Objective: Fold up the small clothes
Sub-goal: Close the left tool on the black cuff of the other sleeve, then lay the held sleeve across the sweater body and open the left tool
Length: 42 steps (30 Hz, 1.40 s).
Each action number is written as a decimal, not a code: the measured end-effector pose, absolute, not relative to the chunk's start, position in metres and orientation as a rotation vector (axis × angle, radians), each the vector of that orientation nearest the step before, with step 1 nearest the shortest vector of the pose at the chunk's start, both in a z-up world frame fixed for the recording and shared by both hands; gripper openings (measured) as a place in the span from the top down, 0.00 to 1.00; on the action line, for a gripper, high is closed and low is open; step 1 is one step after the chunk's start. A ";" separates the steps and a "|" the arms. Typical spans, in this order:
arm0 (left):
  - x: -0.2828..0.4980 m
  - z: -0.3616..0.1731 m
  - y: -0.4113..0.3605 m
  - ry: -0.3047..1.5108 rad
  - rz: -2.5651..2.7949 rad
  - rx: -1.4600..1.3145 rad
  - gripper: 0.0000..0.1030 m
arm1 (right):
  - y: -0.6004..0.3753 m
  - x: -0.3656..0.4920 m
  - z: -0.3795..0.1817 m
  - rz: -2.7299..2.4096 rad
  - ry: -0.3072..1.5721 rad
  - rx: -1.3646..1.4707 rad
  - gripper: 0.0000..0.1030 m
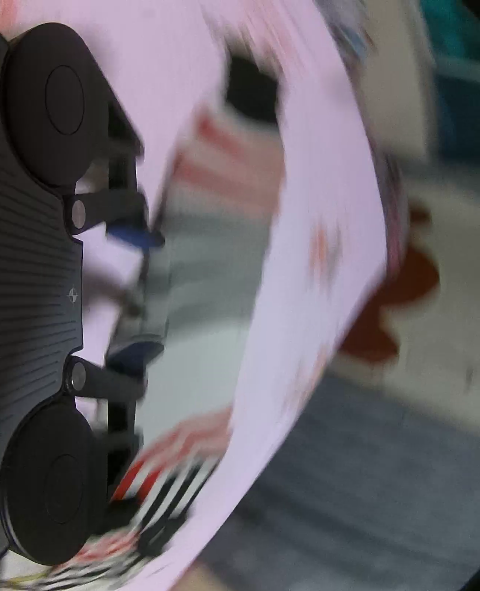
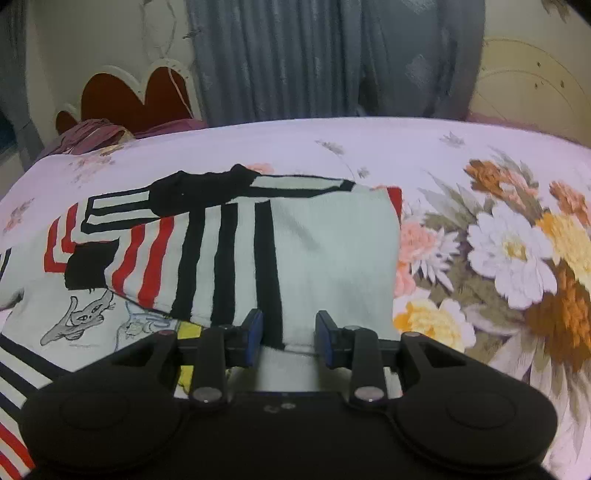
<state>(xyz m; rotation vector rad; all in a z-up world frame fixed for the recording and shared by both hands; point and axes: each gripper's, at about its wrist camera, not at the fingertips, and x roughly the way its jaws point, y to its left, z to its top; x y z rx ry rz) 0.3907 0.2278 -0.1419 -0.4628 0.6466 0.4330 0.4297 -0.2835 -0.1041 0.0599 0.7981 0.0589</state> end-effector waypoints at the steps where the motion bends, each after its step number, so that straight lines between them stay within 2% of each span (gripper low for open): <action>1: 0.383 -0.146 0.250 0.646 0.485 -0.516 0.58 | -0.282 0.429 -0.104 0.051 0.799 0.074 0.70; 7: 0.364 -0.176 0.348 0.505 0.564 -0.883 0.58 | -0.261 0.432 -0.095 0.021 0.783 0.095 0.69; 13: 0.375 -0.199 0.374 0.376 0.559 -1.083 0.58 | -0.235 0.431 -0.080 0.015 0.759 0.067 0.69; 14: 0.380 -0.199 0.375 0.379 0.572 -1.073 0.75 | -0.233 0.431 -0.079 0.011 0.756 0.065 0.69; 15: 0.388 -0.200 0.372 0.412 0.582 -1.044 0.96 | -0.232 0.431 -0.078 0.005 0.757 0.065 0.69; 20: 0.422 -0.179 0.348 0.454 0.498 -0.845 0.97 | -0.233 0.433 -0.074 -0.015 0.753 0.054 0.69; 25: 0.480 -0.127 0.261 0.459 0.208 -0.642 0.96 | -0.238 0.434 -0.073 -0.027 0.736 0.075 0.69; 30: 0.538 -0.097 0.120 0.559 -0.069 -0.407 0.96 | -0.250 0.433 -0.073 -0.043 0.715 0.120 0.69; 36: 0.568 -0.108 -0.040 0.669 -0.265 -0.175 0.96 | -0.281 0.449 -0.083 -0.081 0.724 0.267 0.68; 39: 0.578 -0.121 -0.096 0.736 -0.312 -0.089 0.96 | -0.291 0.451 -0.088 -0.078 0.730 0.317 0.68; 42: 0.551 -0.139 -0.139 0.788 -0.328 -0.014 0.96 | -0.303 0.448 -0.088 -0.072 0.727 0.355 0.66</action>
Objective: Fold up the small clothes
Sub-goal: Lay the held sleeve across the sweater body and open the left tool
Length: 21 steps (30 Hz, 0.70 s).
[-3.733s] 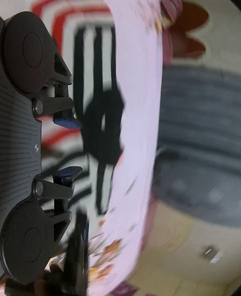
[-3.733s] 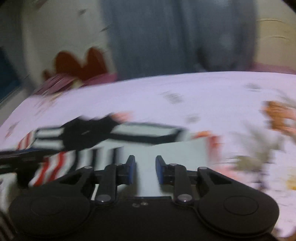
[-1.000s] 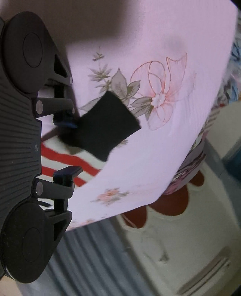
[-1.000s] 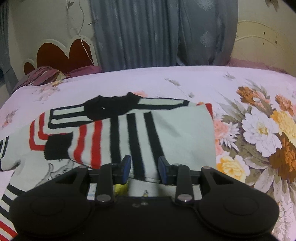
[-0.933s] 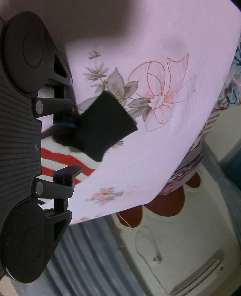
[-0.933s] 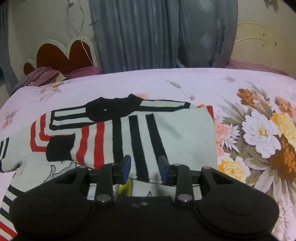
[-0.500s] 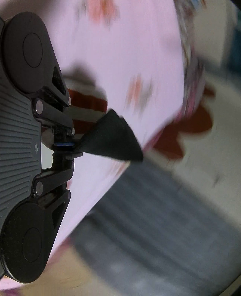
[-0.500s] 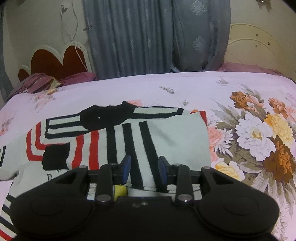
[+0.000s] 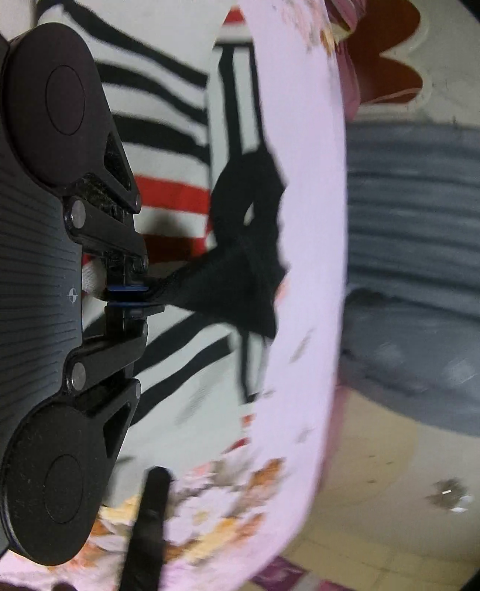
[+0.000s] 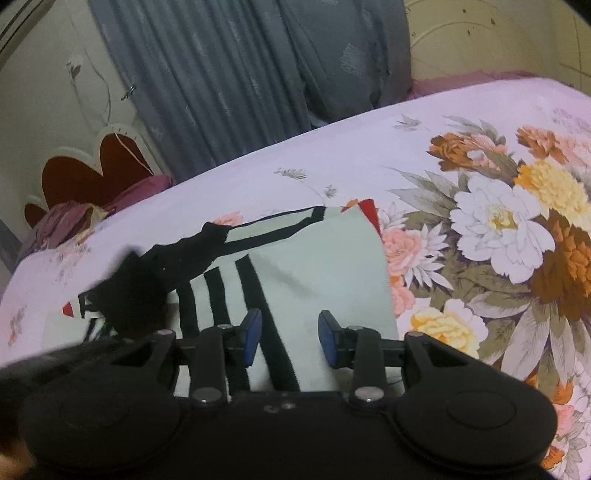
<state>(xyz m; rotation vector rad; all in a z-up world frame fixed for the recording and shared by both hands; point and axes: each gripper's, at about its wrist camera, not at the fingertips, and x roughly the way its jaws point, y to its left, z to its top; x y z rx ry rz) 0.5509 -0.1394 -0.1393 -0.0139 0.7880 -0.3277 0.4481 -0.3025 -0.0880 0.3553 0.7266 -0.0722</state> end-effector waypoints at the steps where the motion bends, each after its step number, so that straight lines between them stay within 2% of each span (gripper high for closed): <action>1: 0.556 -0.145 -0.150 0.807 -0.333 0.000 0.96 | -0.308 0.447 -0.089 -0.070 0.728 0.373 0.64; 7: 0.532 -0.150 -0.161 0.816 -0.356 0.048 0.94 | -0.330 0.446 -0.093 -0.040 0.734 0.480 0.54; 8: 0.533 -0.150 -0.158 0.816 -0.376 0.042 0.81 | -0.331 0.448 -0.094 -0.030 0.735 0.499 0.53; 9: 0.533 -0.153 -0.161 0.815 -0.415 0.025 0.56 | -0.332 0.449 -0.095 -0.021 0.733 0.521 0.51; 11: 0.529 -0.153 -0.161 0.803 -0.493 0.003 0.25 | -0.331 0.452 -0.096 0.002 0.732 0.566 0.50; 15: 0.505 -0.150 -0.160 0.747 -0.500 0.071 0.24 | -0.327 0.459 -0.097 0.013 0.740 0.582 0.50; 21: 0.482 -0.123 -0.080 0.656 -0.353 0.009 0.24 | -0.325 0.464 -0.104 0.034 0.781 0.605 0.50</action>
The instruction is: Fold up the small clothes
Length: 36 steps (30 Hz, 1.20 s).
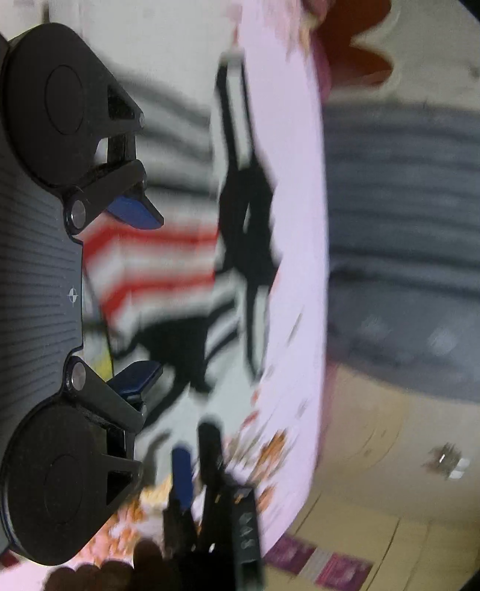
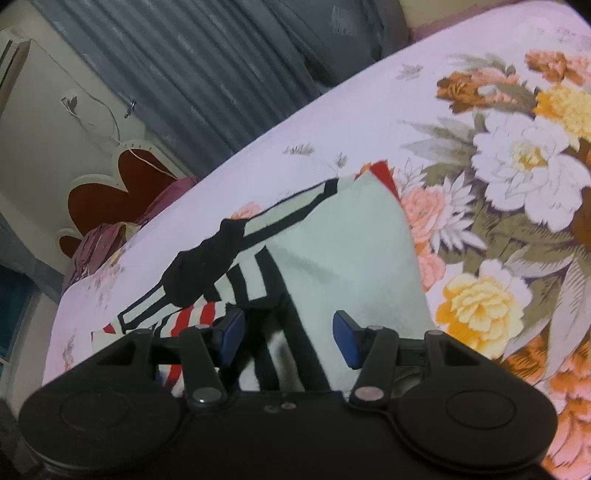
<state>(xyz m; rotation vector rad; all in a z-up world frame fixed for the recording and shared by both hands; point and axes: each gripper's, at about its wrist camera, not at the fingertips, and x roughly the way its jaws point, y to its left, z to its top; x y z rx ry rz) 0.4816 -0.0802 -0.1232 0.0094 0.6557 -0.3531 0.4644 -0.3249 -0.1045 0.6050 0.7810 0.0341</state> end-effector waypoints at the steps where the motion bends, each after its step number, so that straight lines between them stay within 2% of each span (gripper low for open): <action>1: 0.479 -0.119 -0.065 0.638 -0.317 0.007 0.24 | -0.324 0.466 -0.105 0.039 0.780 0.616 0.50; 3: 0.476 -0.115 -0.027 0.619 -0.225 -0.003 0.26 | -0.322 0.468 -0.105 0.048 0.773 0.640 0.49; 5: 0.477 -0.116 0.006 0.621 -0.136 -0.015 0.32 | -0.320 0.474 -0.106 0.064 0.771 0.671 0.46; 9: 0.489 -0.134 0.055 0.693 -0.052 -0.085 0.34 | -0.312 0.494 -0.118 0.113 0.837 0.736 0.43; 11: 0.493 -0.143 0.061 0.714 -0.048 -0.082 0.36 | -0.305 0.503 -0.124 0.109 0.884 0.704 0.59; 13: 0.495 -0.153 0.065 0.729 -0.052 -0.094 0.37 | -0.298 0.510 -0.127 0.080 0.916 0.626 0.88; 16: 0.496 -0.156 0.068 0.725 -0.047 -0.073 0.37 | -0.288 0.511 -0.123 0.084 0.915 0.469 0.94; 20: 0.501 -0.161 0.056 0.725 -0.051 -0.025 0.37 | -0.264 0.486 -0.082 0.167 0.724 0.237 0.94; 22: 0.504 -0.164 0.052 0.735 -0.053 -0.013 0.37 | -0.260 0.475 -0.079 0.182 0.672 0.164 0.94; 26: 0.506 -0.165 0.048 0.745 -0.054 0.028 0.37 | -0.272 0.484 -0.129 0.088 0.843 0.147 0.96; 28: 0.508 -0.164 0.048 0.753 -0.066 0.037 0.37 | -0.275 0.481 -0.127 0.089 0.836 0.178 0.95; 30: 0.511 -0.156 0.047 0.762 -0.074 0.041 0.37 | -0.274 0.479 -0.119 0.074 0.818 0.163 0.82; 32: 0.515 -0.144 0.048 0.721 -0.092 0.033 0.37 | -0.278 0.479 -0.107 0.058 0.761 0.169 0.81; 36: 0.555 -0.133 0.049 0.703 -0.106 0.037 0.37 | -0.285 0.508 -0.105 0.033 0.780 0.201 0.82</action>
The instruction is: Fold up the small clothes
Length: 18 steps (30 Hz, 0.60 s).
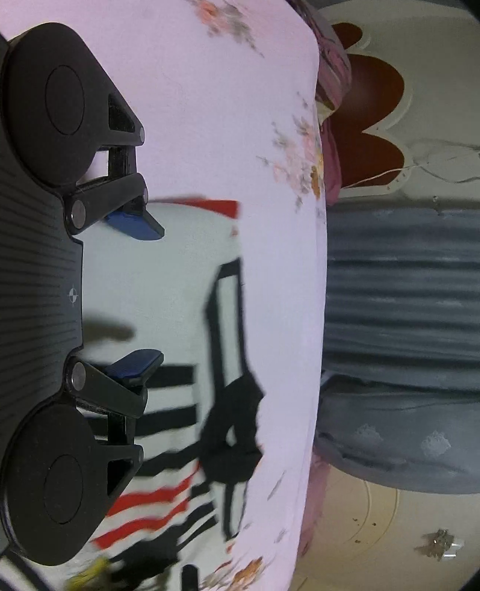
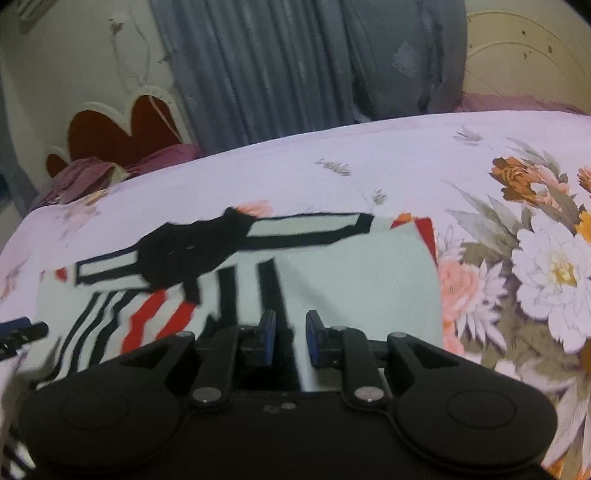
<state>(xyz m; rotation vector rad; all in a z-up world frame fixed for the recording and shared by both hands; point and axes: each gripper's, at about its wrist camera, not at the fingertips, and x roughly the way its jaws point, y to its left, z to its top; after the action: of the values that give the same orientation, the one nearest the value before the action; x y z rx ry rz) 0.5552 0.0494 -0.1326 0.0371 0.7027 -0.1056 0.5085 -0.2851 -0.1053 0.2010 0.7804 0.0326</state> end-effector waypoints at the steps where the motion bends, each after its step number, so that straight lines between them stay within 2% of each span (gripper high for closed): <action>1: 0.568 -0.133 0.050 0.695 -0.100 0.046 0.37 | -0.285 0.519 -0.107 0.026 0.797 0.200 0.83; 3: 0.596 -0.140 0.056 0.708 -0.081 0.055 0.37 | -0.285 0.536 -0.111 0.007 0.814 0.176 0.83; 4: 0.611 -0.148 0.061 0.749 -0.073 0.040 0.37 | -0.285 0.544 -0.115 -0.003 0.827 0.169 0.86; 5: 0.626 -0.161 0.070 0.808 -0.084 0.001 0.32 | -0.286 0.551 -0.121 -0.017 0.847 0.167 0.87; 6: 0.627 -0.164 0.076 0.787 -0.104 -0.042 0.28 | -0.286 0.552 -0.125 -0.023 0.856 0.167 0.87; 8: 0.629 -0.158 0.077 0.796 -0.107 -0.043 0.28 | -0.287 0.553 -0.126 -0.019 0.855 0.164 0.87; 10: 0.617 -0.148 0.076 0.736 -0.096 -0.032 0.28 | -0.284 0.547 -0.120 -0.019 0.837 0.156 0.80; 14: 0.618 -0.157 0.065 0.760 -0.095 0.014 0.28 | -0.267 0.544 -0.108 0.051 0.786 0.170 0.77; 17: 0.626 -0.170 0.063 0.780 -0.097 0.023 0.19 | -0.239 0.553 -0.117 0.139 0.804 0.125 0.72; 18: 0.627 -0.169 0.061 0.783 -0.094 0.038 0.19 | -0.233 0.560 -0.124 0.130 0.842 0.099 0.71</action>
<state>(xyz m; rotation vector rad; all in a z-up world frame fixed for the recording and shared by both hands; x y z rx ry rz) 0.6267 0.0609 -0.1691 0.0383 0.7827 -0.0945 0.5596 -0.2330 -0.1244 0.0988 0.8423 0.1301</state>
